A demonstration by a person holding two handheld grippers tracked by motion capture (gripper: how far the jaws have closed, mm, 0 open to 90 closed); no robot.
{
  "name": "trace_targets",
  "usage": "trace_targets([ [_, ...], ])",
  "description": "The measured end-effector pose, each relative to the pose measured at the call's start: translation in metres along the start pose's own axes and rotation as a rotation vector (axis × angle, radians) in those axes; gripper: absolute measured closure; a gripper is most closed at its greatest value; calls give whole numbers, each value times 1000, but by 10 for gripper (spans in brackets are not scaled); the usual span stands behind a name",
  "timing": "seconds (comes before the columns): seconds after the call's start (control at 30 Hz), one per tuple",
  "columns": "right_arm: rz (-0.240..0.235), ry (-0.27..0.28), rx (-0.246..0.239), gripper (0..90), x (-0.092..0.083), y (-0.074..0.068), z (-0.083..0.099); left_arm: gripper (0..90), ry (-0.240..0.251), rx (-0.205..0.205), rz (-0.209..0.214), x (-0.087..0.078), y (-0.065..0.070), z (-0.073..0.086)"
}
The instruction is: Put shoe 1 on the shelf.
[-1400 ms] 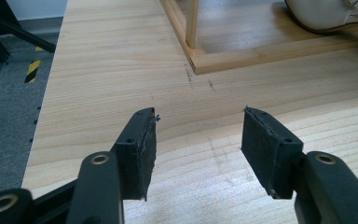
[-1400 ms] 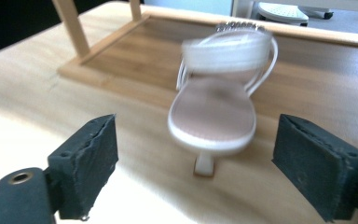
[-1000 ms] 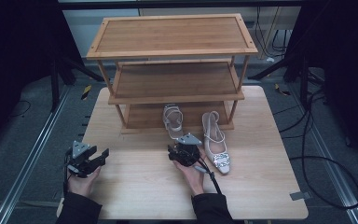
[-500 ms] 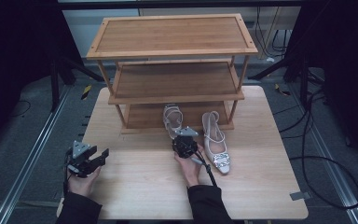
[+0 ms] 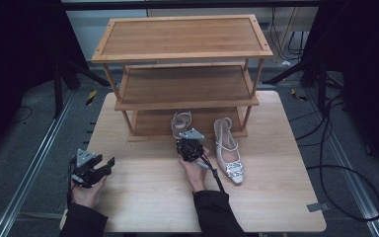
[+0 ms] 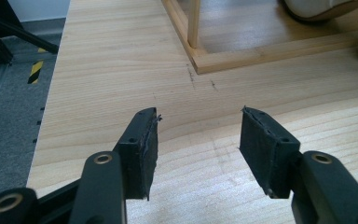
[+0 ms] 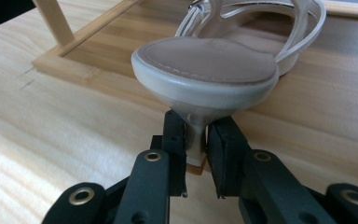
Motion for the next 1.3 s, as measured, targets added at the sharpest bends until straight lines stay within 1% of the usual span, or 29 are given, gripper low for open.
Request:
trace_targets([
  [0.07,0,5,25,776,6,1,-6,458,-1,0,0,0,0,0],
  [0.1,0,5,25,776,6,1,-6,458,-1,0,0,0,0,0],
  [0.13,12,8,25,776,11,4,-8,458,-4,2,2,0,0,0],
  [0.17,14,10,31,776,14,5,-10,458,-5,3,2,0,0,1],
  [0.23,13,22,42,775,20,6,-12,458,-5,4,1,1,0,1],
  [0.3,17,24,39,774,23,7,-12,458,-5,4,1,1,0,1],
  [0.33,14,25,32,772,28,6,-12,458,-4,4,2,0,0,1],
  [0.37,14,25,32,772,28,6,-12,458,-4,4,2,0,0,1],
  [0.4,12,20,24,769,32,3,-13,458,-4,3,2,0,0,1],
  [0.5,0,24,36,770,35,0,-15,460,-4,4,2,0,0,1],
  [0.53,-5,22,50,770,39,-3,-15,460,-3,3,2,0,0,0],
  [0.6,5,30,28,769,42,-4,-16,461,1,0,2,0,0,0],
  [0.67,13,29,29,769,44,-4,-16,461,1,-1,1,0,0,0],
  [0.73,23,23,40,771,46,-4,-16,461,0,1,1,0,0,0],
  [0.8,45,23,30,771,47,0,-16,462,-1,2,2,0,0,0],
  [0.83,46,18,43,771,46,0,-16,462,-3,5,3,0,0,1],
  [0.87,49,15,41,770,47,1,-15,462,-3,5,3,0,0,1],
  [0.9,59,12,26,769,47,3,-15,462,-5,5,3,0,0,1],
  [0.93,58,0,33,764,47,4,-15,462,-5,5,2,0,0,1],
  [0.97,59,-11,27,757,49,5,-14,462,-5,5,2,0,0,1],
  [1.0,54,-11,27,744,49,6,-14,462,-6,5,3,1,0,1],
  [1.03,45,-14,44,718,48,6,-14,462,-6,4,3,1,0,1],
  [1.1,22,-6,62,627,45,5,-13,461,-5,2,4,1,-1,1],
  [1.17,25,5,48,551,37,6,-11,460,-2,-4,6,1,-1,0],
  [1.2,27,13,33,506,33,8,-9,459,-3,-3,6,0,-1,0],
  [1.27,8,13,19,463,21,7,-5,459,0,-4,7,0,-1,0],
  [1.3,1,22,20,442,12,7,-3,459,0,-2,4,0,0,0],
])
Point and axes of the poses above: each handheld gripper's, and its own axes: x roughly forward along the jaws, z roughly out of its underside, y roughly to its right, the point moved 7 cm from there along x, roughly forward along the jaws, and after that the axes turned 5 degrees about z, right-handed, at the moved point
